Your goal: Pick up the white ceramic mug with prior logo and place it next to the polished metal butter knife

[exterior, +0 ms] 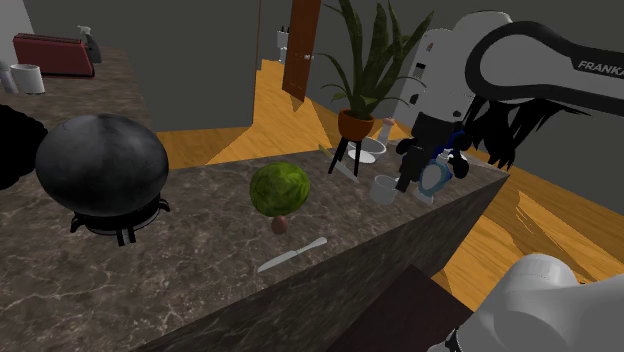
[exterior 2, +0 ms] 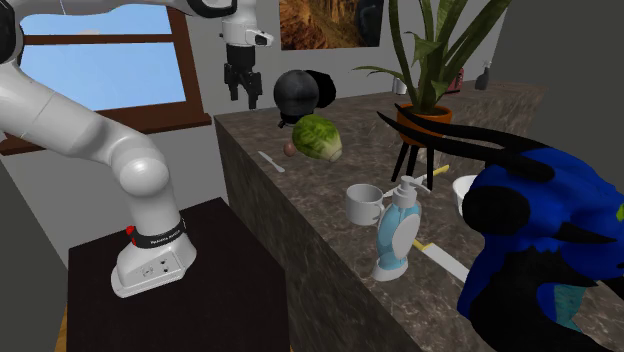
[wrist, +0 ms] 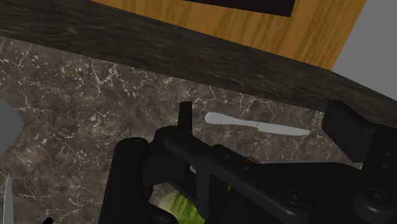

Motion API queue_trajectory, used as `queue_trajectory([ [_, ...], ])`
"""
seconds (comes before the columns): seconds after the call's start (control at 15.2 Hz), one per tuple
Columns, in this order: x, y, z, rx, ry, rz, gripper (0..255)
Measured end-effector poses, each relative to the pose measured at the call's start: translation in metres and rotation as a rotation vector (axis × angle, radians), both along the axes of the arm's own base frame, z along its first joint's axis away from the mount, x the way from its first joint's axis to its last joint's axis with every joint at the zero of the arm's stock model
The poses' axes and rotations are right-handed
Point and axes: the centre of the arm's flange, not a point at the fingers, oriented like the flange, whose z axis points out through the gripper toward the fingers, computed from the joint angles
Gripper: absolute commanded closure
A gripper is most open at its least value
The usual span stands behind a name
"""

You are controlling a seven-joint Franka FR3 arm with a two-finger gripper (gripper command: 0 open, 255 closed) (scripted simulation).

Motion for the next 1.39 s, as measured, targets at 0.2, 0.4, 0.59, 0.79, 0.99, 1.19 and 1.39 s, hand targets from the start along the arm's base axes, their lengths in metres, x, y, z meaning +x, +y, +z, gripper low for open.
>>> queue_trajectory([
  [0.2, 0.009, -0.010, -0.007, -0.006, -0.001, -0.003, 0],
  [0.4, 0.025, -0.038, -0.031, -0.019, -0.004, -0.010, 0],
  [0.59, 0.041, -0.063, -0.047, -0.033, -0.008, -0.016, 0],
  [0.79, 0.061, -0.087, -0.067, -0.048, -0.011, -0.023, 0],
  [0.99, 0.078, -0.113, -0.086, -0.062, -0.015, -0.030, 0],
  [1.19, 0.093, -0.139, -0.107, -0.077, -0.019, -0.036, 0],
  [1.39, 0.112, -0.165, -0.127, -0.091, -0.022, -0.043, 0],
])
